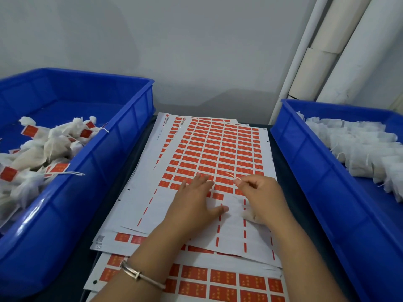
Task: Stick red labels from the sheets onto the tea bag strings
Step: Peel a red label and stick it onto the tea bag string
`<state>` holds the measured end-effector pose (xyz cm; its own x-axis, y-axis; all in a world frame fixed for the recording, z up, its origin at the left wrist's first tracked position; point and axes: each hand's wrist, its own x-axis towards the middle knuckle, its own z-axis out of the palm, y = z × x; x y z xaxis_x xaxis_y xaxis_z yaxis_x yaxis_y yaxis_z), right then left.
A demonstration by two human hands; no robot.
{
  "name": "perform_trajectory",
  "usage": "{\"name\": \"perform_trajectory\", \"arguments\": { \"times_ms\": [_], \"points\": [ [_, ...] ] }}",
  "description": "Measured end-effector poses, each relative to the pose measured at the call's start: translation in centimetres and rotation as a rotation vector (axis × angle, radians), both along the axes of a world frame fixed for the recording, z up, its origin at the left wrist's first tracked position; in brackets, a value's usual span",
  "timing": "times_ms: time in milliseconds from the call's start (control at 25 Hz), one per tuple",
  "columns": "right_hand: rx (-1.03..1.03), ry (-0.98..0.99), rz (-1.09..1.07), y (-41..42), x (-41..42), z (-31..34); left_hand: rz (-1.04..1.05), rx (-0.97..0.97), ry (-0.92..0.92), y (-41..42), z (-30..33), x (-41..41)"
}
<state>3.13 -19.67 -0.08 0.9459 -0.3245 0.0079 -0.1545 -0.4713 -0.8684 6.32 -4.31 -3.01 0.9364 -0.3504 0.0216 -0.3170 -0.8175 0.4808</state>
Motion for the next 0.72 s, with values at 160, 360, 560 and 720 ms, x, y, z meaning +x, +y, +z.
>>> {"name": "perform_trajectory", "arguments": {
  "times_ms": [160,360,560,720],
  "points": [
    [0.024,0.04,-0.094,-1.0,0.2,-0.4,-0.022,0.126,0.0,-0.2,-1.1,0.5],
    [-0.277,0.2,0.13,-0.3,0.1,-0.4,-0.022,0.107,-0.025,-0.4,-1.3,0.3],
    [-0.394,0.243,0.202,0.2,0.8,-0.4,0.036,0.076,-0.032,-0.7,-1.2,0.2],
    [-0.375,0.247,0.184,0.7,0.9,-0.7,0.09,0.032,-0.064,-0.9,-1.3,0.0]
  ]
}}
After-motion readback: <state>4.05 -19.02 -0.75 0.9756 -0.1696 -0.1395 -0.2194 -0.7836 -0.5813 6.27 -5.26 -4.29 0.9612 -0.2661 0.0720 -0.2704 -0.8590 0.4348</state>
